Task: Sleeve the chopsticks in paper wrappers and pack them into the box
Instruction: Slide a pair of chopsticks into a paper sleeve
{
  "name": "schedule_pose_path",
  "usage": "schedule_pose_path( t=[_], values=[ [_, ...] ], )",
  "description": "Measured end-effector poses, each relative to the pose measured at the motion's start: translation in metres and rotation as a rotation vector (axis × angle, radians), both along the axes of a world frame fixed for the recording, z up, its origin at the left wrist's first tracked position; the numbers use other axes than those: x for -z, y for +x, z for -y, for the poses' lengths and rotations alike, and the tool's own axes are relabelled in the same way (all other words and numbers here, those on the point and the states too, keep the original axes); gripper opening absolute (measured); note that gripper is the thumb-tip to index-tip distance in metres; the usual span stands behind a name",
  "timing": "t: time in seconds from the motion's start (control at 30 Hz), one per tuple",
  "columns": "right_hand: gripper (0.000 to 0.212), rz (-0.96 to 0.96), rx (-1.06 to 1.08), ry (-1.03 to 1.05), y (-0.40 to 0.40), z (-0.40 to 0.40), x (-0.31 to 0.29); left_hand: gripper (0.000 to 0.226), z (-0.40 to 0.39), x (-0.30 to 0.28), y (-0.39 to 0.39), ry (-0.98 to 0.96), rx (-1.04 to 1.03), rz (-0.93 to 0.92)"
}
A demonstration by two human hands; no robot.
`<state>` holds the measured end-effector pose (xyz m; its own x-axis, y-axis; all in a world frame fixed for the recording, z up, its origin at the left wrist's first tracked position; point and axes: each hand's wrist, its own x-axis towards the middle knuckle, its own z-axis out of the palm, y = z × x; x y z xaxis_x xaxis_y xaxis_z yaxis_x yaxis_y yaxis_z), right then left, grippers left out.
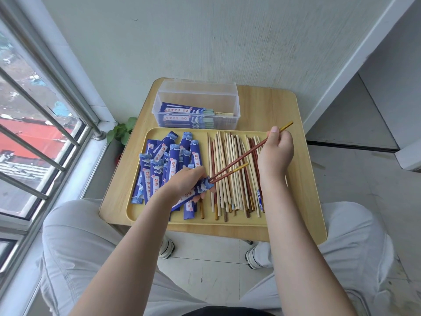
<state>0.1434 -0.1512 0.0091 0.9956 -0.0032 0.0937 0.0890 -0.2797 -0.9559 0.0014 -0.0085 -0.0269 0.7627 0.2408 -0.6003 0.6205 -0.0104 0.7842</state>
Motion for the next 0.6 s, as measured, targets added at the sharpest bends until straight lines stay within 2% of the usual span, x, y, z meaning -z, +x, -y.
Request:
schedule_pose_path(
  t=[0.1,0.13,0.2,0.27,0.3,0.43,0.6],
  values=[
    [0.034,-0.013,-0.097,-0.068,0.001,0.001,0.005,0.05,0.002,0.0,0.001,-0.042,-0.034,0.024],
    [0.031,-0.022,-0.129,-0.091,0.0,0.0,0.005,0.05,0.003,0.0,0.002,-0.07,-0.05,0.037],
    [0.011,-0.073,-0.17,-0.086,-0.003,-0.002,0.007,0.05,0.006,0.0,0.004,-0.136,-0.069,0.058],
    [0.049,-0.092,-0.206,-0.052,-0.008,-0.004,0.009,0.049,0.009,-0.002,0.005,-0.206,-0.087,0.069],
    [0.052,-0.092,-0.233,-0.053,-0.009,-0.005,0.01,0.048,0.01,-0.002,0.006,-0.243,-0.097,0.073],
    [0.015,-0.047,-0.365,-0.174,-0.016,-0.011,0.014,0.046,0.013,0.0,0.008,-0.325,-0.148,0.105],
    [0.028,-0.152,-0.424,-0.103,-0.016,-0.012,0.016,0.046,0.011,0.001,0.008,-0.296,-0.181,0.104]
  ],
)
